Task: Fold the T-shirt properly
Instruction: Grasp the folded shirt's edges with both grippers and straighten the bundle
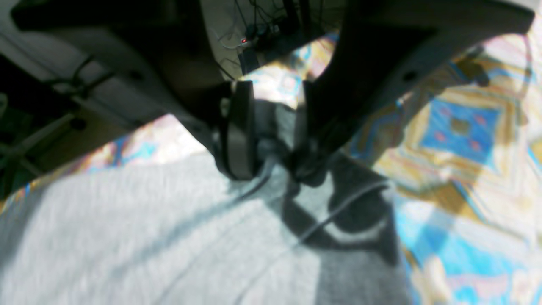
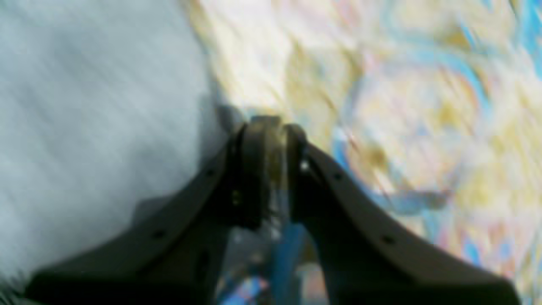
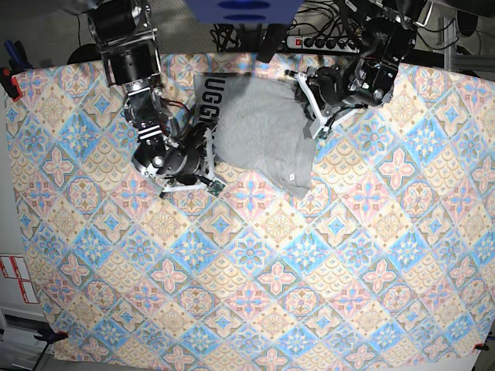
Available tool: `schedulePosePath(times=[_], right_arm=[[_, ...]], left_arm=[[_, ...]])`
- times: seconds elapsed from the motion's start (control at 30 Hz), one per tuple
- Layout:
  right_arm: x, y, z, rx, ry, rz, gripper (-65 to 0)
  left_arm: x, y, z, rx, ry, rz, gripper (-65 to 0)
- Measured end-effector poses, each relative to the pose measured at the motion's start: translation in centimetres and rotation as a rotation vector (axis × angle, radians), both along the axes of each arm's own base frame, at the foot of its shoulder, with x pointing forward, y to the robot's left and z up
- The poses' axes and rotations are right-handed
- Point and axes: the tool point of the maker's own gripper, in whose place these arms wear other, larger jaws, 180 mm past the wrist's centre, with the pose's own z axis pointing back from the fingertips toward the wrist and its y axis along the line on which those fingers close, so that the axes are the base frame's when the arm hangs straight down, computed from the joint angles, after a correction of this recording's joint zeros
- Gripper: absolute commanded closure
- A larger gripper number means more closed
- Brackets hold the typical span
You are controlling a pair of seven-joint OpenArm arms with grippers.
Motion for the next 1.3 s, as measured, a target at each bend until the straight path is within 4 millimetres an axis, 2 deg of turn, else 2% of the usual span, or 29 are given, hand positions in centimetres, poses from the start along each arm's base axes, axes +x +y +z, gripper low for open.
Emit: schedulePosePath(times=[0.1,0.23,0.37,0.43,0.53,0.6,0.67,0.77,0.83,0.9,1.0,1.07,1.1,1.2,1.3], right_arm=[[-1.7,-1.7,-0.2,-0.033,0.001,0.007,-8.5],[-2.9,-2.8,0.4,-0.055,-0.019,0.021,-8.5],[-4.6,-3.8,0.7,-0.084,-0.025,0.038,-8.5],[-5.2,-4.1,1.0,-0.089,-0.03,0.045,-8.5],[-5.8,-3.8,1.5,-0.081,-0.042,0.052,-8.5],[-6.1,-4.0,2.0,-0.069,-0.056,0.044,-8.5],[-6.2,-5.2,2.3,-0.079,-0.061,0.005,-8.5],[-5.1,-7.7,4.1,-0.101,-0.117,-0.067,-8.5],[-4.4,-8.7,4.9,-0.115,-0.146,-0.096,-8.5],[-4.0,-8.7,5.2,-0.107,-0.158,-0.11,-8.5],[-3.4,-7.3,5.5,-0.073,-0.164,-0.121,-8.5],[-2.5,-5.6,6.1,-0.018,-0.189,-0.123,-8.5],[-2.0,-5.0,6.5,-0.002,-0.2,-0.122,-8.5],[-1.2,-4.0,6.4,0.022,-0.197,-0.135,-8.5],[-0.8,-3.2,5.6,0.037,-0.171,-0.146,-8.5]], left_arm=[[1.3,0.3,-0.2,0.001,-0.005,0.008,-15.3],[3.4,0.7,-0.3,0.004,-0.007,0.017,-15.3],[6.9,1.7,0.5,0.05,-0.078,0.037,-15.3],[8.8,1.5,1.4,0.052,-0.116,0.05,-15.3],[11.2,0.9,2.5,0.064,-0.177,0.045,-15.3],[12.4,0.5,2.5,0.082,-0.194,0.048,-15.3],[12.9,0.3,2.4,0.106,-0.201,0.043,-15.3],[13.5,0.3,2.8,0.12,-0.222,0.043,-15.3],[13.6,0.7,3.5,0.127,-0.246,0.037,-15.3],[12.9,1.6,3.4,0.138,-0.255,0.031,-15.3],[9.4,3.8,1.7,0.197,-0.192,0.016,-15.3],[6.6,4.5,0.7,0.217,-0.137,-0.003,-15.3],[5.9,4.7,0.6,0.219,-0.129,-0.005,-15.3],[5.9,5.5,1.9,0.193,-0.168,0.049,-15.3],[5.5,8.2,2.4,0.235,-0.175,0.116,-15.3]])
